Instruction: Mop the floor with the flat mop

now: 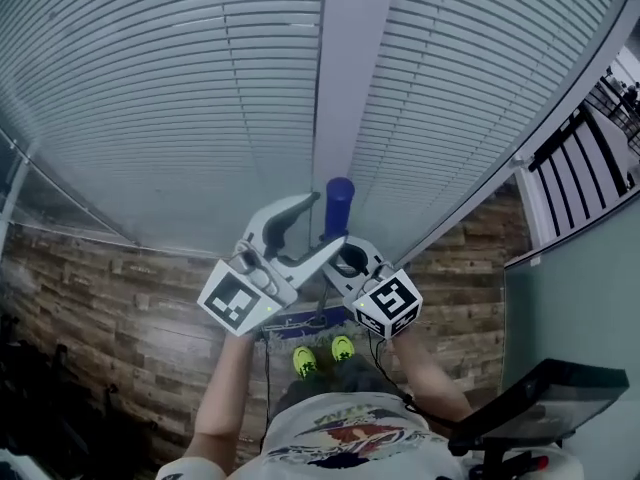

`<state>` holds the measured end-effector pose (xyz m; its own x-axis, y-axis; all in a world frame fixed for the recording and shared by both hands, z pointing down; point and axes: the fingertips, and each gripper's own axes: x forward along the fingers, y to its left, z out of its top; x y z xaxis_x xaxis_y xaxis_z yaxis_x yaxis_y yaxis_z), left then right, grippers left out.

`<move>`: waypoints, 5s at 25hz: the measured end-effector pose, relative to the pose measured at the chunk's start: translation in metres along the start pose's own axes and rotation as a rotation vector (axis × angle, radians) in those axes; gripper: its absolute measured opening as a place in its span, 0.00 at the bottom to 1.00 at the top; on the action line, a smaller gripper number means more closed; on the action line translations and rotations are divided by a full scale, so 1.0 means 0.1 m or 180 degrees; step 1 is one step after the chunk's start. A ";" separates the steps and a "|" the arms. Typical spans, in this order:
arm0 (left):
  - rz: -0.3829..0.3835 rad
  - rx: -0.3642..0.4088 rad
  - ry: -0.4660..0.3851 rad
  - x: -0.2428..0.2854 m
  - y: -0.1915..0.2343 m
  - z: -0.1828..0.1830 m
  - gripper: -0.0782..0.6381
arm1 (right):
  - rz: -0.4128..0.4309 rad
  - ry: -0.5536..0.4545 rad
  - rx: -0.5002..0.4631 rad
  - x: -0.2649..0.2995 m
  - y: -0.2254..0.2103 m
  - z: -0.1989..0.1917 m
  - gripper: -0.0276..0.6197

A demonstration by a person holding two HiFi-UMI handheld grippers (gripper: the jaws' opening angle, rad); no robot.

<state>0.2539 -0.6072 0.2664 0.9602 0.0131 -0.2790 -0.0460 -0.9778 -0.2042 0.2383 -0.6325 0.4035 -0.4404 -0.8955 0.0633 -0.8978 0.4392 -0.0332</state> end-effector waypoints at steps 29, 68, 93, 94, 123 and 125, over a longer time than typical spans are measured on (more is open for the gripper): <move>0.0129 0.0426 0.0659 0.14 -4.16 0.52 0.29 | 0.0891 -0.0104 0.0077 -3.28 1.89 -0.58 0.22; 0.0177 -0.0352 0.1301 -1.51 -10.57 0.87 0.35 | 0.1538 0.0752 0.0189 -7.95 5.79 -2.36 0.33; 0.0538 -0.0249 0.1340 -0.84 -12.63 0.91 0.37 | 0.2091 0.0842 0.0075 -10.08 6.24 -2.71 0.35; 0.0556 -0.0239 0.1332 -0.84 -12.57 0.91 0.37 | 0.2076 0.0820 0.0107 -10.03 6.21 -2.70 0.35; 0.0401 -0.0326 0.1068 -2.23 -9.19 0.56 0.38 | 0.1810 0.1037 -0.0139 -6.29 5.84 -2.61 0.36; 0.0367 -0.0375 0.1110 -2.29 -8.97 0.47 0.38 | 0.1767 0.1064 -0.0146 -6.06 5.76 -2.62 0.36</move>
<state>0.0624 0.2767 0.4690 0.9875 -0.1505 0.0461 -0.1468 -0.9863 -0.0753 -0.0126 0.1819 0.6076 -0.8092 -0.4671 0.3564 -0.5323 0.8396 -0.1082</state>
